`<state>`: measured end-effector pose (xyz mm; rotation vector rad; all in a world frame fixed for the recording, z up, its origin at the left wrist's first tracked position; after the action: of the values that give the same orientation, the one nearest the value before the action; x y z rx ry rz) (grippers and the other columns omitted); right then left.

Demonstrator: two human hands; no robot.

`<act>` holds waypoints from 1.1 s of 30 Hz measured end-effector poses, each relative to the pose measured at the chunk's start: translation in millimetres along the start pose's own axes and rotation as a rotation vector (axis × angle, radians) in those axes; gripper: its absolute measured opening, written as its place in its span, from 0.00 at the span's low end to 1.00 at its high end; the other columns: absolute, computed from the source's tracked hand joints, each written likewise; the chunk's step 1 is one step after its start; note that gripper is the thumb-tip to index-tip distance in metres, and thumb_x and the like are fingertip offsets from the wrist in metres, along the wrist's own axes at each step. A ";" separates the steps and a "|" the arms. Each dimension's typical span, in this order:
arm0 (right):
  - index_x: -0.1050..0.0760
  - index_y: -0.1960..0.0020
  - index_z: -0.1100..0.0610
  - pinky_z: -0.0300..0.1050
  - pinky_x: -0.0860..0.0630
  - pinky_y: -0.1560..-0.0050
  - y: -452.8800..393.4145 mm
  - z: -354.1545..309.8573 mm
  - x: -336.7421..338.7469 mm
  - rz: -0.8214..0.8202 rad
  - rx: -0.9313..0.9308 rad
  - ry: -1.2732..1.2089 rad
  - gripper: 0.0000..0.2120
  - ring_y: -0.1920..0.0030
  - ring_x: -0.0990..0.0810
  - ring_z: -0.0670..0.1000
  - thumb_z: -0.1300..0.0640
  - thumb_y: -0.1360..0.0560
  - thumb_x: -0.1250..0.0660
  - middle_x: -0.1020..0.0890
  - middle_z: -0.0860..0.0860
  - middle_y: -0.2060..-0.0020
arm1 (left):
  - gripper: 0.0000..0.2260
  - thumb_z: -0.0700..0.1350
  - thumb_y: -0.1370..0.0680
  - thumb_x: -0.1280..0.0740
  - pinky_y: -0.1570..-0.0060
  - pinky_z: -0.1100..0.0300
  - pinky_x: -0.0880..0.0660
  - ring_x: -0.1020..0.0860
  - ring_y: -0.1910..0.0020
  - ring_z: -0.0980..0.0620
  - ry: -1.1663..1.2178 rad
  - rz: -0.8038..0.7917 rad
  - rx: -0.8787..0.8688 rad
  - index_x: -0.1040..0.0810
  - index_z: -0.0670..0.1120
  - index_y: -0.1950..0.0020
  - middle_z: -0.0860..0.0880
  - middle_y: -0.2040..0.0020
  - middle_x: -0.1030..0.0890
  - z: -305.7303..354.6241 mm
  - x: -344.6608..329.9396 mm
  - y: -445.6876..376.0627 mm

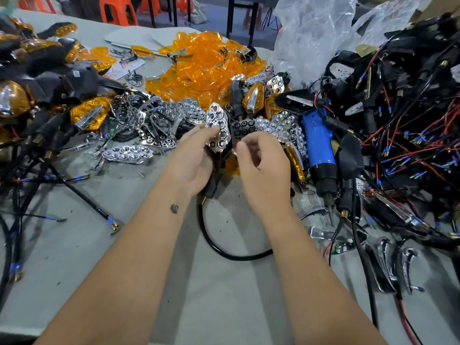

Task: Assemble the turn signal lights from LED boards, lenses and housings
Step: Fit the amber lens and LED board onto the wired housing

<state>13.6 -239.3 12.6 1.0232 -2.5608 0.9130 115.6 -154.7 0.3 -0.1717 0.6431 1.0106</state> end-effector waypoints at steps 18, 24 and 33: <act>0.18 0.47 0.51 0.35 0.26 0.50 -43.4 -11.2 -2.1 -0.013 -0.116 -0.208 0.08 0.52 0.23 0.44 0.61 0.21 0.33 0.20 0.54 0.49 | 0.14 0.39 0.19 0.40 0.47 0.50 0.21 0.19 0.50 0.46 -0.134 -0.201 -0.022 0.22 0.41 0.35 0.42 0.47 0.17 -2.0 -10.4 6.3; 0.16 0.49 0.53 0.45 0.20 0.57 -49.4 -8.6 -2.2 -0.050 -0.152 -0.221 0.06 0.61 0.23 0.41 0.61 0.22 0.31 0.21 0.45 0.62 | 0.15 0.43 0.17 0.40 0.55 0.46 0.19 0.17 0.49 0.41 -0.075 -0.234 0.006 0.23 0.41 0.33 0.39 0.43 0.17 -2.7 -6.1 3.5; 0.17 0.44 0.54 0.43 0.25 0.55 -46.1 -2.8 -3.6 -0.083 -0.169 -0.340 0.10 0.60 0.24 0.42 0.57 0.18 0.36 0.20 0.43 0.62 | 0.14 0.39 0.18 0.39 0.64 0.56 0.19 0.16 0.56 0.49 -0.054 -0.203 -0.078 0.23 0.42 0.34 0.45 0.50 0.15 0.1 -2.0 1.1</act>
<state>47.8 -261.4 34.6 1.3168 -2.7804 0.5262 114.1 -155.5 1.7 -0.2721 0.5265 0.8419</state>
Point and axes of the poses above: each hand's wrist, its own y-axis away from the middle knuckle, its own x-axis out of the back of the hand, z = x × y, the point moved 3 cm from there along -y, towards the middle knuckle
